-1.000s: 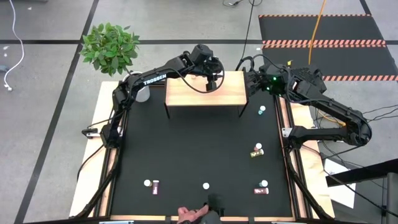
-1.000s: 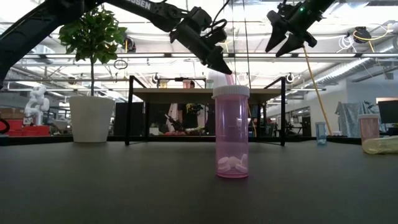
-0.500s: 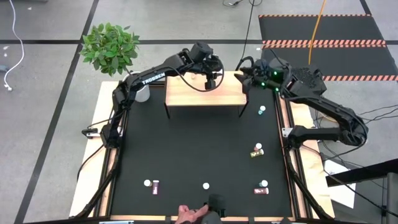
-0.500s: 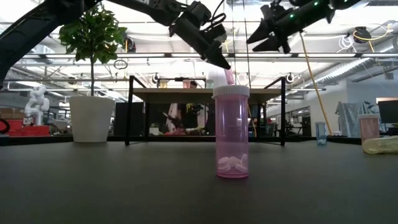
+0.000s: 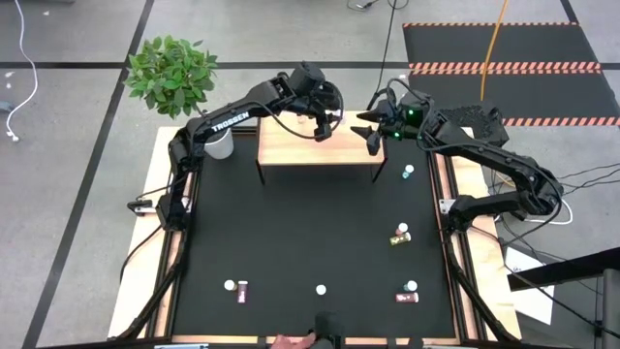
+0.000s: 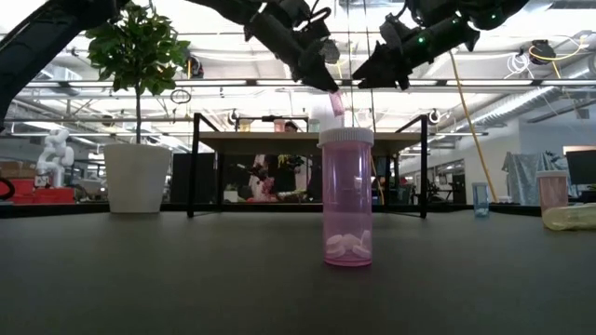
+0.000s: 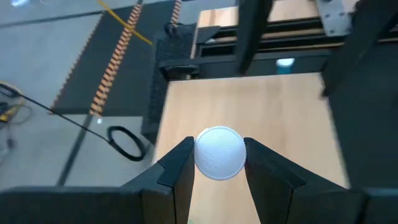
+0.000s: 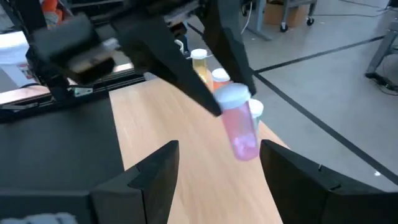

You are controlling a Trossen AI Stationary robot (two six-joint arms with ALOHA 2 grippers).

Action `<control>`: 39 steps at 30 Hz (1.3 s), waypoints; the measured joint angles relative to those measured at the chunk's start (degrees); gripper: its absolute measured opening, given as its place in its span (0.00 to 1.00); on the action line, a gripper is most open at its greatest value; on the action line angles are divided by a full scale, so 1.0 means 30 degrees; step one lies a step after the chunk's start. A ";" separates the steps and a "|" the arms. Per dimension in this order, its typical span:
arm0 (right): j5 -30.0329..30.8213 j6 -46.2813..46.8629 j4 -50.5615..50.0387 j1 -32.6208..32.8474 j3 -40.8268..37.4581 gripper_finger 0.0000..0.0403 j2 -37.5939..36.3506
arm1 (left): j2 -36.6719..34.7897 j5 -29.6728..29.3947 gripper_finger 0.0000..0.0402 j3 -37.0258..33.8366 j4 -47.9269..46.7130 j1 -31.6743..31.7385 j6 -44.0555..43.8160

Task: Pick and place medicine bottles onto shelf by color
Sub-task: Put the top pink pill bottle on the shelf

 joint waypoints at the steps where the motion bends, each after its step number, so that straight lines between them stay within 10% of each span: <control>1: 0.0004 -0.0012 0.0046 0.0061 0.0000 0.55 0.0031 | -0.0140 0.0136 0.33 0.0000 -0.0314 -0.0049 -0.0311; 39: -0.1378 0.2995 -0.0069 0.5454 -0.0494 0.54 -0.1184 | -0.2308 0.1703 0.33 -0.0007 -0.2041 -0.4049 -0.7883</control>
